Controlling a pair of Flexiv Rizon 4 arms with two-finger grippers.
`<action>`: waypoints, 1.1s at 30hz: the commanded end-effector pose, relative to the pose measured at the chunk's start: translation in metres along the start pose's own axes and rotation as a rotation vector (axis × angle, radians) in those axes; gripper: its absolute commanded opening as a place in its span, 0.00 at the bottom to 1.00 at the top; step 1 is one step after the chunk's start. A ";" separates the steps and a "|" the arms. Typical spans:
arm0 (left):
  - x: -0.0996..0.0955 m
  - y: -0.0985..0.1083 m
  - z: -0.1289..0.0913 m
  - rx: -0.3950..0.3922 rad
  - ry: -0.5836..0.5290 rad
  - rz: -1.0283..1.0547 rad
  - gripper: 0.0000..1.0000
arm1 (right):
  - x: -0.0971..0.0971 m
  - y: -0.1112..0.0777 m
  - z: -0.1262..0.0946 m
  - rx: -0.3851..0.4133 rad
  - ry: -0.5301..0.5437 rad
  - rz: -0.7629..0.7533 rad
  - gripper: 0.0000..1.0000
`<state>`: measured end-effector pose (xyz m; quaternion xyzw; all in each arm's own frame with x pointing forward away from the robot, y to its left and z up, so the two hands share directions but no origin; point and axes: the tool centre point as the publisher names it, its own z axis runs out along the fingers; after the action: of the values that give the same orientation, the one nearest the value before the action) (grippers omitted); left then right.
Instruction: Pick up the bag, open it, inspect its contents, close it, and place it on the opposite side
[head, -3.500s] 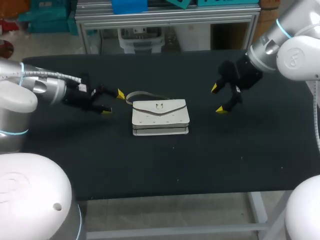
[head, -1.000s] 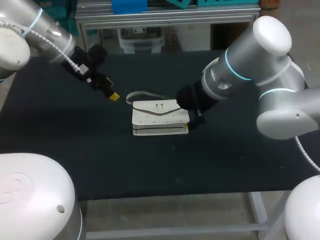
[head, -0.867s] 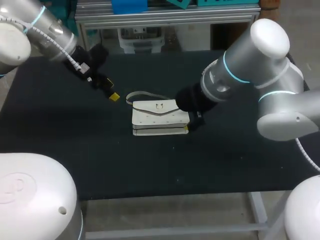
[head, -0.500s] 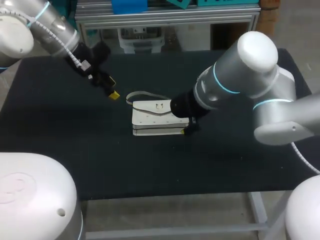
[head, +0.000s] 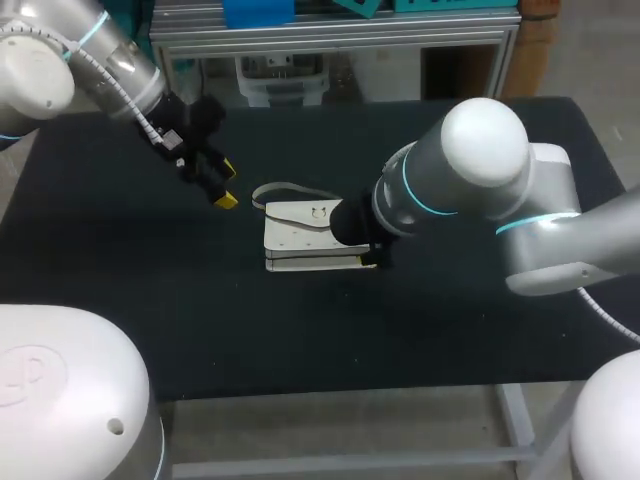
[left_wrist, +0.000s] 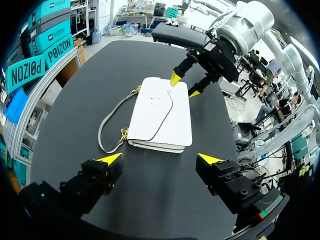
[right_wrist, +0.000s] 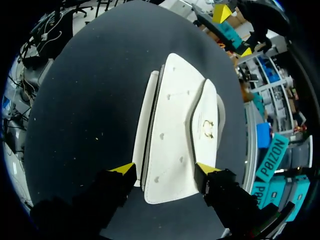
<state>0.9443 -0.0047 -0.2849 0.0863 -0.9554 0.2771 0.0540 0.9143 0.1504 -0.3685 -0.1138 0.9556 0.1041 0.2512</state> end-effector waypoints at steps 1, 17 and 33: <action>-0.004 -0.001 0.004 -0.009 0.010 0.000 1.00 | -0.003 0.004 0.002 0.032 0.000 -0.004 0.62; 0.003 0.005 0.007 -0.039 0.039 0.083 1.00 | -0.007 0.004 0.020 0.060 0.010 -0.025 0.51; 0.006 0.008 0.010 0.008 0.034 0.317 1.00 | 0.003 0.008 0.023 0.103 -0.021 0.001 0.00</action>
<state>0.9413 -0.0088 -0.2943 -0.0456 -0.9605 0.2722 0.0349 0.9250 0.1587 -0.3823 -0.1046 0.9588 0.0584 0.2577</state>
